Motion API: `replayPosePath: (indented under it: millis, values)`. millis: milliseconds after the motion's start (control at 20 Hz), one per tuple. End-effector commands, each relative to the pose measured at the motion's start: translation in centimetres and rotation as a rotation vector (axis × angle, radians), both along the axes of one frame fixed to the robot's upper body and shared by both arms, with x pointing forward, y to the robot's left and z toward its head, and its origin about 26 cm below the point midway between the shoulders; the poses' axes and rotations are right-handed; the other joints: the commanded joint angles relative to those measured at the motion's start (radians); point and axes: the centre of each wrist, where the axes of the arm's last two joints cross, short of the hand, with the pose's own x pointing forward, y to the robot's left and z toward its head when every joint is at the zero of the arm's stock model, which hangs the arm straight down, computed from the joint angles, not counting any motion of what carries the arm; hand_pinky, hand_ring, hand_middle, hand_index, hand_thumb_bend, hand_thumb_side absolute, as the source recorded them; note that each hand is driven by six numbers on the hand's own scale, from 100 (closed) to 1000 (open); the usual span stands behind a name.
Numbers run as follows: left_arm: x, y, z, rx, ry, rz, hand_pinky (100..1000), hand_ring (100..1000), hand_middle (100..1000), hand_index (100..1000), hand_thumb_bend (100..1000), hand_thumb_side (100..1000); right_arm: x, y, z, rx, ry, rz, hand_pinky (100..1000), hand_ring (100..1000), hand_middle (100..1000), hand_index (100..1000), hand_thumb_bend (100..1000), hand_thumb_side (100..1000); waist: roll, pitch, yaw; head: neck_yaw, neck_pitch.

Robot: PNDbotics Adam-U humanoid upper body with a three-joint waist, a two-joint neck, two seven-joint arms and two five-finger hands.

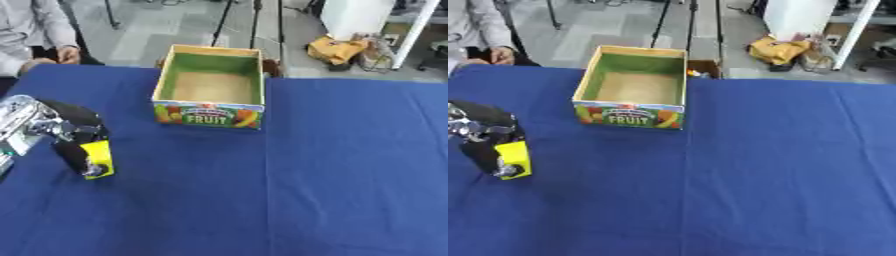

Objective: Pick up objects on the table and place them in the box.

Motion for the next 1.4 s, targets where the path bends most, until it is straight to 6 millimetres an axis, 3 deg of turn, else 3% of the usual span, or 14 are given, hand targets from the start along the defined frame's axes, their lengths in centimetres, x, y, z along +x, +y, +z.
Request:
replayPosePath:
  millis: [50, 550, 1100, 1400]
  values:
    - [-0.6, 0.7, 2.5, 0.004, -0.068, 0.019, 401, 464, 433, 601, 121, 599, -0.4, -0.2, 0.7, 0.001, -0.031, -0.003, 772, 853, 743, 867, 100, 980, 0.006, -0.024, 0.0, 0.003, -0.013]
    - [-1.0, 0.0, 4.3, -0.009, -0.135, 0.009, 353, 427, 395, 578, 100, 610, -0.4, -0.3, 0.7, 0.0, -0.029, -0.004, 772, 853, 743, 866, 100, 980, 0.014, -0.029, 0.001, 0.002, -0.011]
    - [-1.8, -2.1, 8.7, -0.03, -0.254, -0.045, 345, 419, 388, 577, 100, 636, -0.4, -0.3, 0.5, -0.01, -0.025, -0.005, 772, 854, 744, 866, 100, 979, 0.031, -0.043, 0.008, 0.007, -0.009]
    - [-0.9, -3.7, 11.1, -0.061, -0.316, -0.063, 338, 412, 381, 572, 100, 644, -0.4, -0.2, 0.5, -0.019, -0.023, 0.001, 772, 854, 744, 866, 100, 978, 0.04, -0.048, 0.003, 0.018, -0.006]
